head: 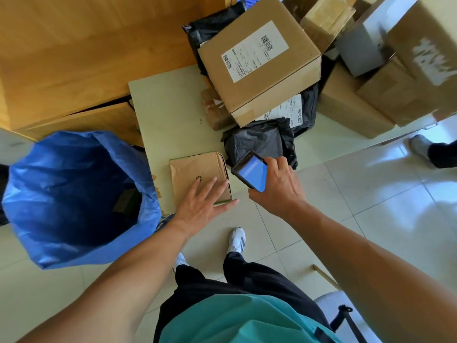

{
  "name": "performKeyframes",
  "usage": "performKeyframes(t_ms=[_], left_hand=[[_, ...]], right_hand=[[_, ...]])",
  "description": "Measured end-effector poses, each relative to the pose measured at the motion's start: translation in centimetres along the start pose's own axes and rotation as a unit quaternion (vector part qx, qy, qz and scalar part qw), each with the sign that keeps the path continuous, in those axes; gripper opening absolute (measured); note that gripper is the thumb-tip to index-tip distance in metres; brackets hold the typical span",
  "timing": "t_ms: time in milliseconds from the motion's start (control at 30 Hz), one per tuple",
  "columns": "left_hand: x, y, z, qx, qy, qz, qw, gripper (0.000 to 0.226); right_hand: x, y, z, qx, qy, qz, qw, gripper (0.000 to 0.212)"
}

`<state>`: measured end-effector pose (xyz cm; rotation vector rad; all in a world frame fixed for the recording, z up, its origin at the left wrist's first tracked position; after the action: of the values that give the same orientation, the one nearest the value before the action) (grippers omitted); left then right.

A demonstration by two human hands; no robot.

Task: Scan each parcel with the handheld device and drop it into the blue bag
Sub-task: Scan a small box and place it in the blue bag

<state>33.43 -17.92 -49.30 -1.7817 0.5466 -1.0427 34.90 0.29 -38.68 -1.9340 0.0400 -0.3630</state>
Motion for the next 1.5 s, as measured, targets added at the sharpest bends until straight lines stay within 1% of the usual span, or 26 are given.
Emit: performKeyframes(t_ms=[67,133,167,233,267,300,467,533,600,700,833,933,1033,1133,1333,1500], left_hand=[[-0.2,0.4,-0.2,-0.037,-0.011,-0.024,0.999,0.110],[-0.6,0.7,-0.1,-0.067,-0.011,-0.023,0.997,0.110],[-0.8,1.0,-0.1,-0.066,-0.010,-0.006,0.998,0.111],[-1.4,0.8,-0.3,-0.056,-0.006,0.059,0.997,0.114],[-1.6,0.8,-0.5,-0.053,-0.004,0.072,0.996,0.114],[-1.7,0.9,-0.7,-0.051,-0.003,0.081,0.995,0.113],[-1.2,-0.3,-1.3,-0.064,-0.013,0.074,0.995,0.117],[-1.1,-1.9,-2.5,-0.040,-0.033,0.096,0.994,0.113],[-0.9,-3.6,-4.2,-0.024,-0.052,0.093,0.994,0.111],[-0.3,-6.7,-7.0,-0.039,-0.070,0.103,0.991,0.099],[0.6,-10.7,-11.5,-0.045,-0.121,0.125,0.984,0.090],[1.5,-12.9,-14.6,-0.045,-0.155,0.142,0.977,0.079],[2.6,-14.6,-17.2,-0.025,-0.193,0.160,0.968,0.072],[3.8,-15.7,-19.2,0.032,-0.225,0.178,0.957,0.066],[5.8,-16.3,-20.6,0.100,-0.240,0.211,0.942,0.065],[6.6,-15.4,-20.7,0.107,-0.236,0.205,0.944,0.066]], right_hand=[[0.2,0.2,0.1,0.001,0.001,0.001,1.000,0.080],[0.6,0.6,0.3,0.002,0.005,0.000,1.000,0.078],[0.8,0.8,0.4,0.001,0.006,-0.001,1.000,0.078],[1.3,1.2,0.7,0.001,0.008,-0.004,1.000,0.078],[1.5,1.4,0.8,0.001,0.009,-0.007,1.000,0.079],[1.7,1.6,1.0,0.000,0.010,-0.010,1.000,0.080],[2.2,1.9,1.2,-0.002,0.012,-0.019,1.000,0.079],[2.0,1.5,0.7,-0.006,0.008,-0.016,1.000,0.078],[1.7,1.0,0.1,-0.012,0.003,-0.011,1.000,0.075],[1.1,0.1,-1.1,-0.025,-0.010,0.000,1.000,0.073],[0.3,-1.1,-2.9,-0.035,-0.031,0.014,0.999,0.075],[-0.2,-1.9,-4.3,-0.033,-0.047,0.021,0.998,0.076],[-0.5,-2.7,-5.8,-0.033,-0.061,0.028,0.997,0.077],[-0.6,-3.0,-7.1,-0.029,-0.075,0.030,0.996,0.077],[-0.4,-2.5,-9.4,-0.002,-0.103,0.016,0.995,0.073],[-0.3,-1.5,-10.7,0.007,-0.114,0.005,0.993,0.072]])
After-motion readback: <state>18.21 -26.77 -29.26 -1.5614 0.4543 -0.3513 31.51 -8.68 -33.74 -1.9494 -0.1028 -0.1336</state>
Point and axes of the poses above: each hand's wrist, its own x-axis away from the middle knuckle, its own y-axis out of the palm, z = x × y, the point moved 10 cm from there along -x, towards the middle knuckle, and after that the axes turned 13 degrees about -y, right-handed, at the moved point
